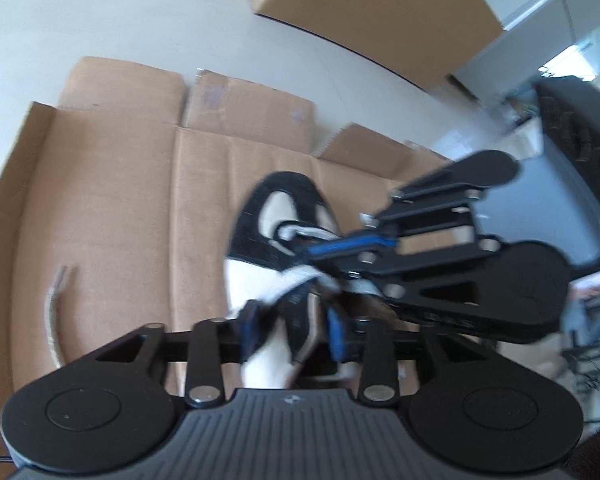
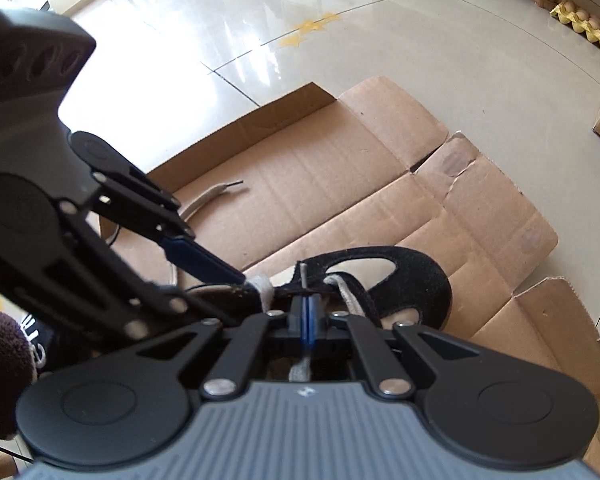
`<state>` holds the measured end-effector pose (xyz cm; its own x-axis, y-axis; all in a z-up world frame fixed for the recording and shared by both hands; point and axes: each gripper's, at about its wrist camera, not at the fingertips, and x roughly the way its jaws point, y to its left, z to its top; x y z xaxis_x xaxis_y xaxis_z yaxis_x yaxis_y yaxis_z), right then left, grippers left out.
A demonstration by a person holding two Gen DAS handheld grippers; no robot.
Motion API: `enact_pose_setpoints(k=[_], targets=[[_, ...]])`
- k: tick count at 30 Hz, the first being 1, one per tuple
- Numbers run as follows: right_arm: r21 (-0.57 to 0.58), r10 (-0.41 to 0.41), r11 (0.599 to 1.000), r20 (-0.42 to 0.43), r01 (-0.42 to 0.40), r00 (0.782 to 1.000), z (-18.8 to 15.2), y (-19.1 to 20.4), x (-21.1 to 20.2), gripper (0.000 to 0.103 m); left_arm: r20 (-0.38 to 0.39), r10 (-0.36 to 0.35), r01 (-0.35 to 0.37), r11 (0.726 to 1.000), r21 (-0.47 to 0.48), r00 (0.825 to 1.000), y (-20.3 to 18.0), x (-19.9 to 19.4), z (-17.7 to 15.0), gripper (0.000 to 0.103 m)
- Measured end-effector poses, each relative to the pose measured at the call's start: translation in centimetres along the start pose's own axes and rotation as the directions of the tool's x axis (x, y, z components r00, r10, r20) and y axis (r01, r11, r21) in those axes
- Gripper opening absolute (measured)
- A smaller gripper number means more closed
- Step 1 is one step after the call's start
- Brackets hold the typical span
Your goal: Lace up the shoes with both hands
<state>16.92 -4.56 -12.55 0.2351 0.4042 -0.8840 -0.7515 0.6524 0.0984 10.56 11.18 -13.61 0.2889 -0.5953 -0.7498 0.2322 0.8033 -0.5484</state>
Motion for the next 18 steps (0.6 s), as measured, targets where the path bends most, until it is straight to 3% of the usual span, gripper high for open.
enact_pose_setpoints(k=[6, 9, 12, 15, 18], targets=[[0.012, 0.004, 1.000, 0.015, -0.004, 1.000, -0.2, -0.2, -0.1, 0.001, 0.023, -0.033, 0.035, 0.996, -0.077, 0.999, 1.3, -1.2, 0.9, 0.052], [0.019, 0.009, 1.000, 0.026, -0.010, 1.000, -0.4, -0.3, -0.1, 0.001, 0.074, -0.090, 0.103, 0.975, -0.199, 0.993, 2.9, -1.8, 1.4, 0.052], [0.027, 0.012, 1.000, 0.033, -0.013, 0.999, -0.6, -0.4, -0.1, 0.001, 0.123, -0.120, 0.160, 0.906, -0.393, 0.985, 5.1, -0.8, 1.4, 0.050], [0.029, 0.013, 0.999, 0.034, -0.014, 0.999, -0.7, -0.5, 0.1, 0.002, 0.137, -0.121, 0.174, 0.850, -0.498, 0.983, 6.2, 0.8, 1.3, 0.037], [0.031, 0.015, 0.999, 0.034, -0.016, 0.999, -0.7, -0.6, 0.2, 0.002, 0.121, -0.126, 0.172, 0.825, -0.538, 0.985, 6.4, 2.1, 1.2, 0.027]])
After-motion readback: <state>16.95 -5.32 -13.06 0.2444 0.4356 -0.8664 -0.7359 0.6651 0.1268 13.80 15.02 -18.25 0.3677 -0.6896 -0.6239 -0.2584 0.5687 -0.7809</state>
